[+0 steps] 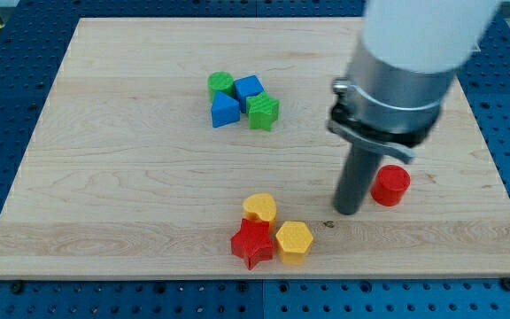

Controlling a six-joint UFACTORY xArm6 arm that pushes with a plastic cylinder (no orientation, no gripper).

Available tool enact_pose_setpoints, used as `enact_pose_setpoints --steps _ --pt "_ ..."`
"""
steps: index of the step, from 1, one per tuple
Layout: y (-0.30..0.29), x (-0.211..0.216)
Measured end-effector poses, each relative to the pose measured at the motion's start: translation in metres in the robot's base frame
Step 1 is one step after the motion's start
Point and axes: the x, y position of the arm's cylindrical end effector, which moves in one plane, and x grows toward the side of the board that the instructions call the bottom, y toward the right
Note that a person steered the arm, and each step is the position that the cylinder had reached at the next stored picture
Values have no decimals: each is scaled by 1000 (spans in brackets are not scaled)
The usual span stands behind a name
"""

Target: Point at the red star

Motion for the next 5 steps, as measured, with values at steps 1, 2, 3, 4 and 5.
enact_pose_setpoints --steps 1,2,3,4,5 --pt "-60 -11" --pt "-124 -27" --pt "-184 -27" --pt "-198 10" --pt "-189 48"
